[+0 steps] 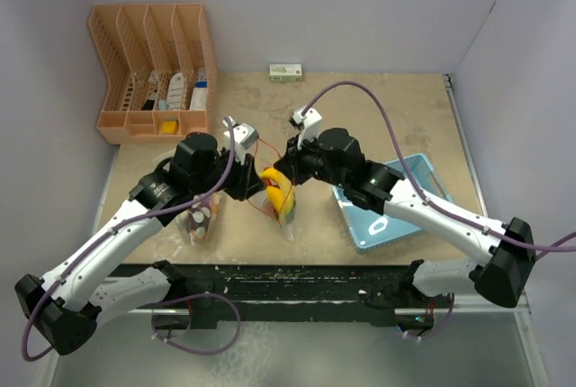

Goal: Place the food in the zip-top bag and seal the zipper
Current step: Adjust the zipper food storage bag at the center of the board.

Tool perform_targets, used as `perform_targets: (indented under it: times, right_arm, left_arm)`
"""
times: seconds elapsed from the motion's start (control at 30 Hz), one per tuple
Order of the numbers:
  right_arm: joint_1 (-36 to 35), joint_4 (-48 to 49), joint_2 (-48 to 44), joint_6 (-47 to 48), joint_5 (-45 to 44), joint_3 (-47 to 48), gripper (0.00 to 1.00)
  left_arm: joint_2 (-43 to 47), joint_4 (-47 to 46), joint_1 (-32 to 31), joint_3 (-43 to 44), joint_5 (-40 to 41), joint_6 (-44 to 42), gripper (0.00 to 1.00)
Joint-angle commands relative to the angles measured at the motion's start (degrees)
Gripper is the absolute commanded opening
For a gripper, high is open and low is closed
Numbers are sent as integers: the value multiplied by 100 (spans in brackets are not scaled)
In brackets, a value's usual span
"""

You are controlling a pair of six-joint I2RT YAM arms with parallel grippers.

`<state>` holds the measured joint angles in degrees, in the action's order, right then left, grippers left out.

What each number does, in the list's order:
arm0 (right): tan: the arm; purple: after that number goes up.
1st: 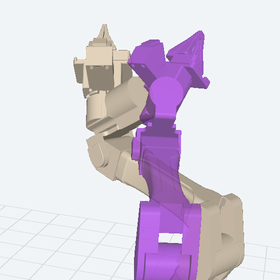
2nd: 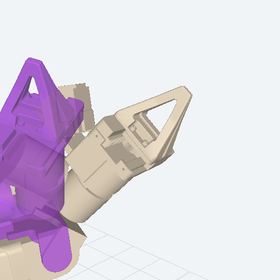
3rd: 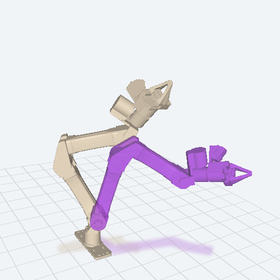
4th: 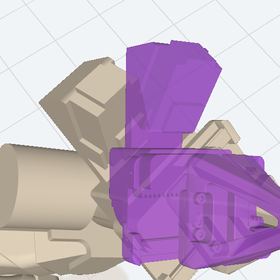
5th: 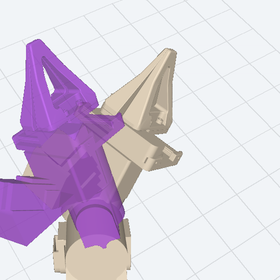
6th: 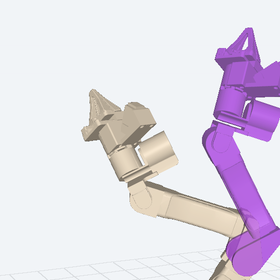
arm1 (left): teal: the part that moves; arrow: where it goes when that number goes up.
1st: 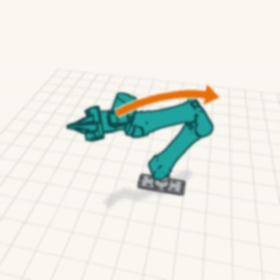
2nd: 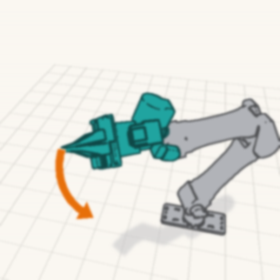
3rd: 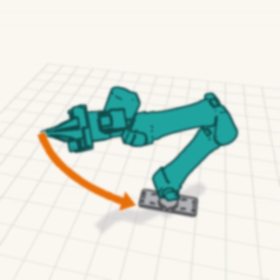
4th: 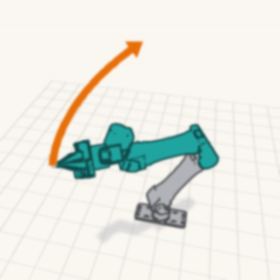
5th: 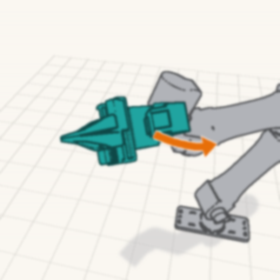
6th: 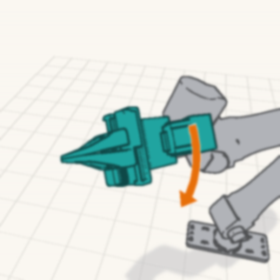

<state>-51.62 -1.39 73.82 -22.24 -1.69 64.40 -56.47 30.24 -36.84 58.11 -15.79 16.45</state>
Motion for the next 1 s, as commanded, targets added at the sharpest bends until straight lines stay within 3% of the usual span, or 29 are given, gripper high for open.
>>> perform_targets:
  times: [0.0,0.1,0.13,0.2,0.23,0.43,0.73,0.83,0.9,0.97]
  right_arm:
    - [156,-289,-66,551,997,-398,0]
    - [284,-178,-221,534,1086,-836,0]
    - [341,-163,-286,535,1103,-935,0]
    - [444,-145,-386,549,1182,-1059,0]
    - [490,-135,-436,552,1233,-1114,0]
    - [647,-50,-686,787,1788,-1245,0]
    - [695,-161,-813,1378,2983,-943,0]
    - [703,-292,-694,1507,3091,-932,0]
    - [704,-388,-692,1607,3244,-933,0]
    - [704,-378,-751,1639,3374,-1006,0]
  left_arm:
    - [54,-50,-7,-207,-639,-491,33]
    - [387,191,-12,-204,-371,-882,49]
    - [553,266,-11,-165,-261,-1042,59]
    - [1038,355,-13,-96,-114,-1354,91]
    - [1268,342,-8,-80,-75,-1505,100]
    - [2220,-102,-8,-425,98,-2442,99]
    - [1742,-1910,46,-1438,-723,-4395,100]
    - [971,-2182,511,-1344,-1233,-4646,91]
    - [549,-2200,1163,-1211,-2060,-4682,83]
    - [316,-2528,1668,-1296,-2720,-4616,82]
